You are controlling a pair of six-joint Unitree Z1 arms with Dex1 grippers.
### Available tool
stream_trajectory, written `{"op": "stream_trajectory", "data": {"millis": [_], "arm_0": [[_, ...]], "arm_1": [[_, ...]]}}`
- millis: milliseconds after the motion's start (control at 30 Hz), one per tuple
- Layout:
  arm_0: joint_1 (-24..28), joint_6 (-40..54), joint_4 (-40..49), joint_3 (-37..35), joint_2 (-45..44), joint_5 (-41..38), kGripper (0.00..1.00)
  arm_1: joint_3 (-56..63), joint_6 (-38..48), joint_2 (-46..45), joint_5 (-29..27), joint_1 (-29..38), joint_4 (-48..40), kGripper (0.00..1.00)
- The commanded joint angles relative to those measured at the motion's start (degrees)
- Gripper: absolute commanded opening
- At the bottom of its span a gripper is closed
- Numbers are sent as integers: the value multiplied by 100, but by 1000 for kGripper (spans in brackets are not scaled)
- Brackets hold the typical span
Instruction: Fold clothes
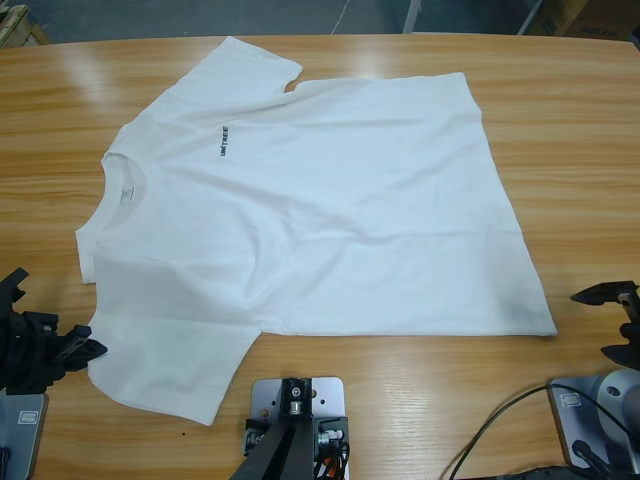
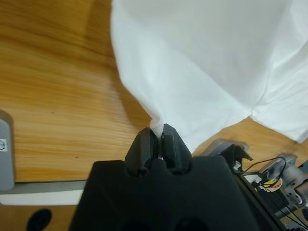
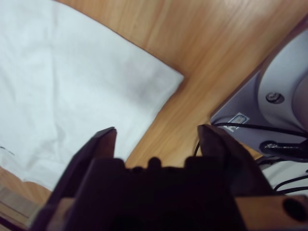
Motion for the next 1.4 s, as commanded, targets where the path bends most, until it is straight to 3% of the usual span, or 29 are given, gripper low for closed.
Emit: {"op": "stream_trajectory", "data": {"millis": [33, 200, 300, 467, 633, 767, 1033, 1133, 1267, 1400], "arm_0": [[-80, 52, -78, 11, 260, -82, 0], [-88, 54, -85, 4, 288, -72, 0], [-94, 54, -87, 4, 270, -65, 0], [-97, 56, -87, -10, 300, -59, 0], [-97, 121, -80, -59, 362, -65, 0], [-97, 124, -50, -38, 321, -65, 0], [-97, 142, -52, -150, 379, -65, 0], [-97, 138, -52, -98, 341, -56, 0], [-97, 142, -61, -131, 383, -49, 0], [-97, 142, -69, -136, 376, -47, 0]], "arm_1": [[820, 424, 12, 90, 179, -736, 532], [1126, 389, 385, -115, 380, -1344, 558], [1154, 389, 506, -166, 380, -1334, 917], [1156, 440, 663, -298, 394, -1448, 954], [1365, 959, 1085, -340, 766, -2121, 845], [1562, 1066, 1406, -453, 772, -2594, 662], [1629, 879, 1584, -507, 770, -2786, 614], [1643, 672, 1526, -604, 773, -2780, 366], [1752, 533, 1187, -801, 772, -2715, 109], [1746, 452, 1137, -811, 773, -2719, 73]]}}
